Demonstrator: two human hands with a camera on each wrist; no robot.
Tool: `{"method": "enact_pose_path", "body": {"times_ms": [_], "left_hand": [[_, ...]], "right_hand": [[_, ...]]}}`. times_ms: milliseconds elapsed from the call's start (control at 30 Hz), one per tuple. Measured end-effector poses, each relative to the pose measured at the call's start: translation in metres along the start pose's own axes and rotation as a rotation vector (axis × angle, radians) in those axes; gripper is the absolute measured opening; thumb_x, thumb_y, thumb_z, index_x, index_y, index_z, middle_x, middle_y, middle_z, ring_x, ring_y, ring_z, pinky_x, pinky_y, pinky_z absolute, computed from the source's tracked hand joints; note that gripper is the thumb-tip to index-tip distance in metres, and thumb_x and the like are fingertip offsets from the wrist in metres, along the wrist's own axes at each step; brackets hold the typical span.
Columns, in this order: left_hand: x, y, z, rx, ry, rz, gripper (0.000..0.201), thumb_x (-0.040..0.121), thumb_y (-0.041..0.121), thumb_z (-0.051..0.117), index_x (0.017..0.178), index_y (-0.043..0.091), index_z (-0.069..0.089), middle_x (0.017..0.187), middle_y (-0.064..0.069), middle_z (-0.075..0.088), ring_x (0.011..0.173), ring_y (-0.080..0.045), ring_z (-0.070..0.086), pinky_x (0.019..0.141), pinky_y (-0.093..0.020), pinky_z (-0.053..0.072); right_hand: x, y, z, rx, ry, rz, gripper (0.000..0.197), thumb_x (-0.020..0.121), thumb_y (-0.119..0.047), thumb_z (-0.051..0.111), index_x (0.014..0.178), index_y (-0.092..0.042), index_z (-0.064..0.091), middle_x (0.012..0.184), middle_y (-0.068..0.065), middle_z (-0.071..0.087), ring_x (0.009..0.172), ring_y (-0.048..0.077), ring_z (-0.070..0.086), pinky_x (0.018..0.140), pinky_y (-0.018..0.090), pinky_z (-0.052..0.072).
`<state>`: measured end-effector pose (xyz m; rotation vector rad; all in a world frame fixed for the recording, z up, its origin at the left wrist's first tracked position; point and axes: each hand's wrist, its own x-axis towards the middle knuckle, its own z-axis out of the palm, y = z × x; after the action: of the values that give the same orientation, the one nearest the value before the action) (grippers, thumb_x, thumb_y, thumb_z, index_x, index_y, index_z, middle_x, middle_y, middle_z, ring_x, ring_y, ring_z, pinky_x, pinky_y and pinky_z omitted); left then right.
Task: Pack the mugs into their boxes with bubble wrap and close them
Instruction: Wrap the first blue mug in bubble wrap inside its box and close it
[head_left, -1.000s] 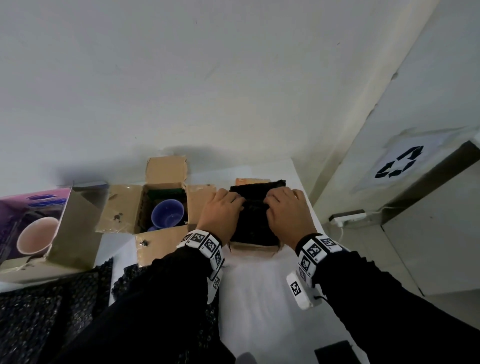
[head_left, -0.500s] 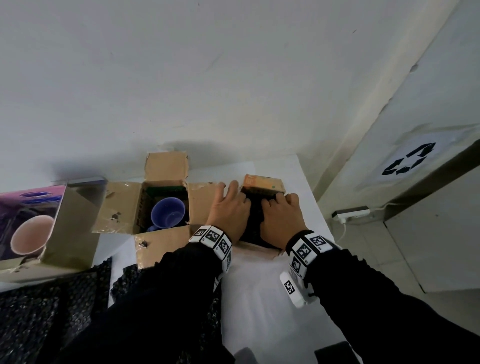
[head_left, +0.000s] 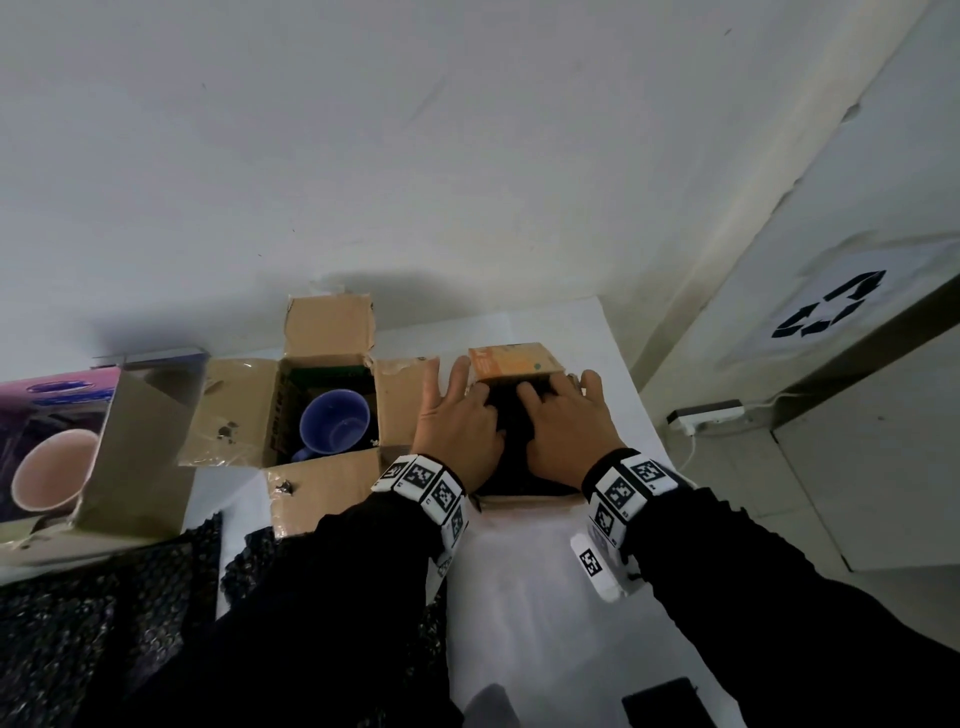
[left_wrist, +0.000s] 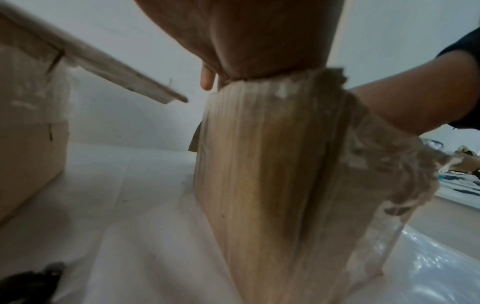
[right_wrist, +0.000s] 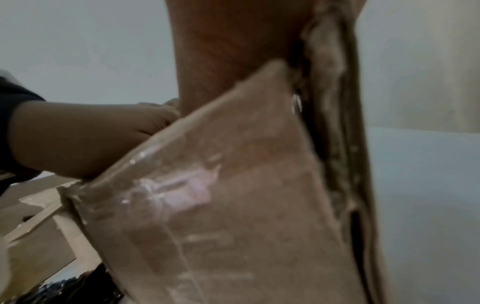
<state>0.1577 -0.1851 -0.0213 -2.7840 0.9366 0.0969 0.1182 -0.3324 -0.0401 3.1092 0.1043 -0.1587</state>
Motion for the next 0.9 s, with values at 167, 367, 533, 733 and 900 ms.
{"method": "enact_pose_path", "body": {"times_ms": [167,367,533,733,900], "left_hand": [[-0.009,0.001,-0.003,0.036,0.071,-0.009,0.018,0.086,0.038,0.054,0.089,0.024,0.064,0.102,0.003,0.066,0.133,-0.032,0.037,0.109,-0.056,0.000],[0.001,0.004,-0.007,0.087,-0.055,0.037,0.033,0.091,0.032,0.038,0.098,0.021,0.068,0.116,-0.002,0.066,0.141,-0.034,0.017,0.106,-0.062,-0.020],[0.007,0.003,-0.015,0.062,-0.071,-0.002,0.028,0.090,0.029,0.041,0.100,0.025,0.067,0.119,0.002,0.063,0.133,-0.030,0.027,0.106,-0.061,-0.016],[-0.009,0.000,-0.023,0.090,0.000,0.006,0.020,0.090,0.030,0.046,0.086,0.024,0.065,0.091,0.007,0.066,0.126,-0.028,0.034,0.110,-0.057,0.002],[-0.018,0.005,-0.031,0.198,-0.112,0.038,0.022,0.087,0.037,0.051,0.085,0.024,0.069,0.100,0.005,0.067,0.137,-0.032,0.022,0.103,-0.063,-0.023]], "right_hand": [[0.002,0.001,-0.001,-0.021,-0.076,-0.001,0.052,0.072,-0.039,0.028,0.108,-0.021,0.060,0.105,0.000,0.068,0.126,0.026,0.037,0.101,0.053,0.009],[-0.001,0.000,-0.008,-0.093,-0.114,-0.028,0.040,0.086,-0.034,0.043,0.116,-0.012,0.058,0.111,0.006,0.066,0.131,0.027,0.033,0.110,0.053,0.002],[-0.014,0.012,-0.016,0.055,0.067,-0.033,0.034,0.079,-0.031,0.054,0.107,-0.014,0.056,0.105,0.008,0.063,0.097,0.029,0.054,0.085,0.042,0.039],[-0.036,0.022,-0.022,-0.111,0.116,-0.066,0.033,0.086,-0.038,0.043,0.076,-0.020,0.068,0.078,-0.004,0.066,0.096,0.025,0.054,0.094,0.048,0.034],[-0.038,0.015,-0.028,-0.173,0.001,0.021,0.031,0.072,-0.032,0.044,0.065,-0.018,0.071,0.075,-0.003,0.065,0.096,0.027,0.052,0.084,0.044,0.027]]}}
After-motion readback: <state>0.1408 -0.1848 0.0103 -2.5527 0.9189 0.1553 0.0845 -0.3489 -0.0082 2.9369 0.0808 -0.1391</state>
